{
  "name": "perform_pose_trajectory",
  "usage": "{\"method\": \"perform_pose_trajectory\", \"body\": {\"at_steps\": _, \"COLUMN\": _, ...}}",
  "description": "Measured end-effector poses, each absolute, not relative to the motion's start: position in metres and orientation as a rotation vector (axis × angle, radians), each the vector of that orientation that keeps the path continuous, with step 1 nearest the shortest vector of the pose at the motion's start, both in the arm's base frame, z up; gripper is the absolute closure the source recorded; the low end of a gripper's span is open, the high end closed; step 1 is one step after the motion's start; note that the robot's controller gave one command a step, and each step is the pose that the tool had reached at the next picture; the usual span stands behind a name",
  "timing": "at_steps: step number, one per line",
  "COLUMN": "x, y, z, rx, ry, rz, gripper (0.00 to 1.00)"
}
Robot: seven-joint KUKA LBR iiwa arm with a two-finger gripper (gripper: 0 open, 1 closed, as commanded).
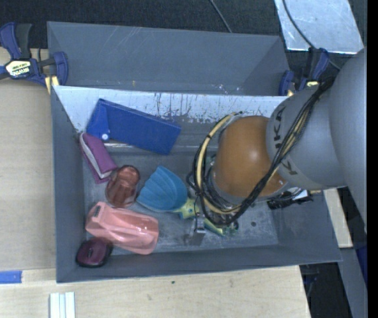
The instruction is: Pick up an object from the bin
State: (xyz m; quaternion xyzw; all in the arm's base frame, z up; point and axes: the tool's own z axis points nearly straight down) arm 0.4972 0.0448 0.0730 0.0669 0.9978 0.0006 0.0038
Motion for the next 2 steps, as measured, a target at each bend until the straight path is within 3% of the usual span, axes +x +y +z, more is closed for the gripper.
{"method": "perform_pose_trajectory", "body": {"at_steps": 1, "x": 0.499, "y": 0.072, "z": 0.070, "rx": 0.605, "ry": 3.058, "rz": 0.010, "gripper": 0.00}}
{"method": "perform_pose_trajectory", "body": {"at_steps": 2, "x": 0.500, "y": 0.044, "z": 0.074, "rx": 0.234, "ry": 3.113, "rz": 0.001, "gripper": 1.00}}
